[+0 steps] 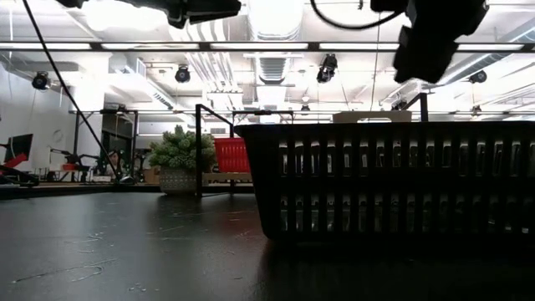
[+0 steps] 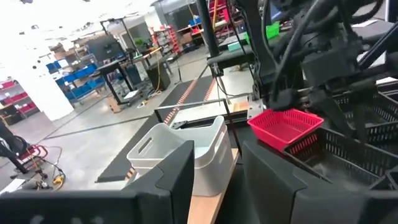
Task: Stack baskets on shelf by color
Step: Put the top black basket on the shelf
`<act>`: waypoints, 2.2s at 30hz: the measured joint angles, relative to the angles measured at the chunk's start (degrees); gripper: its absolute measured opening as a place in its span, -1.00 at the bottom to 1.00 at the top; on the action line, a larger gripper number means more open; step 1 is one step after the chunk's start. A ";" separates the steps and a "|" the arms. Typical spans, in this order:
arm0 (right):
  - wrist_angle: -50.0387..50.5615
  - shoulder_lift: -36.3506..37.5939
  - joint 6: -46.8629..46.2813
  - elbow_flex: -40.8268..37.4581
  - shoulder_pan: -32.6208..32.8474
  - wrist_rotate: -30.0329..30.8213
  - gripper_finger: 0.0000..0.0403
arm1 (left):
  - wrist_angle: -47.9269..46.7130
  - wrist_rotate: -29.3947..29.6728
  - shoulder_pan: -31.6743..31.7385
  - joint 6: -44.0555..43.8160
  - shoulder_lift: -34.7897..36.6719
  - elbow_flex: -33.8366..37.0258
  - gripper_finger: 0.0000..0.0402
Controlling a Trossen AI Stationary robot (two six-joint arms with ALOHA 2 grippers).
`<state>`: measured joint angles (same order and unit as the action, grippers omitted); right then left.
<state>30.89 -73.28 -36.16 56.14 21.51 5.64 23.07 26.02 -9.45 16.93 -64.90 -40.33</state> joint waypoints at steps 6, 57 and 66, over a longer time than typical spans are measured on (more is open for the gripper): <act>17.46 -6.55 -18.46 9.47 -0.01 0.32 -0.87 | -0.15 0.00 0.00 2.42 0.89 1.56 -0.40; 22.10 -31.51 -27.54 24.35 -6.18 -10.70 -0.47 | -0.05 -0.28 -0.04 1.74 10.95 8.83 -0.40; 21.82 -31.03 -27.00 24.37 -6.18 -10.23 -0.92 | -0.04 -0.28 -0.07 1.74 10.95 8.83 -0.40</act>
<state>52.71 -104.31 -63.15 80.51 15.33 -4.59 23.03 25.74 -9.52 18.68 -53.95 -31.51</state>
